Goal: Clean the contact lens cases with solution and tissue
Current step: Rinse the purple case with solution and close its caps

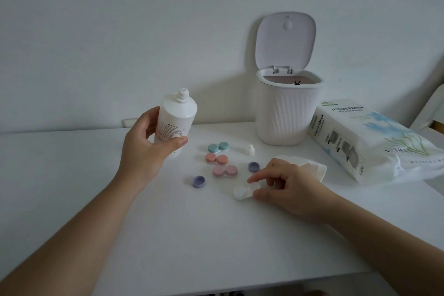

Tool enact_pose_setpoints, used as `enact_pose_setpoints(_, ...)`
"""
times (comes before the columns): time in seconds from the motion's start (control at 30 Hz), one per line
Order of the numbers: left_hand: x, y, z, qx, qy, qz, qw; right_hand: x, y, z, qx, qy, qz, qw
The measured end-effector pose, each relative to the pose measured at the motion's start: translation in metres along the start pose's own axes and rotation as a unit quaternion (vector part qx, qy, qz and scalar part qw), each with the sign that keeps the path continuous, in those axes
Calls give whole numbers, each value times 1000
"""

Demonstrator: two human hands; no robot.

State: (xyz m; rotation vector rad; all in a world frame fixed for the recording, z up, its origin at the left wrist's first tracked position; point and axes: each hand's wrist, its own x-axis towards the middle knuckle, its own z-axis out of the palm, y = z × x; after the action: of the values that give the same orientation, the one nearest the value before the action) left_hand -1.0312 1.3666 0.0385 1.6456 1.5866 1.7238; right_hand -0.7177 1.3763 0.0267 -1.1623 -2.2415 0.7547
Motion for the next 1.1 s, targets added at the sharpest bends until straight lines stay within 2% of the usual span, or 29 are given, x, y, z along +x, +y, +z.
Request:
enact_pose_setpoints(0.27,1,-2,0,2,-5,0,1000,7,3,4,-37,-11,0,999)
enact_pose_setpoints(0.6,2,-3,0,5,-9,3,1000,4,1,13,-73,72,5,995)
enact_pose_setpoints(0.8,1,-1,1,5,-11,2,1000,6,-2,13,-104,59,9,993)
enact_pose_setpoints(1.0,1,-2,1,12,-11,2,1000,12,-6,20,-73,50,28,996)
enact_pose_setpoints(1.1,1,-2,0,10,-9,8,1000,13,-10,25,-108,43,27,993)
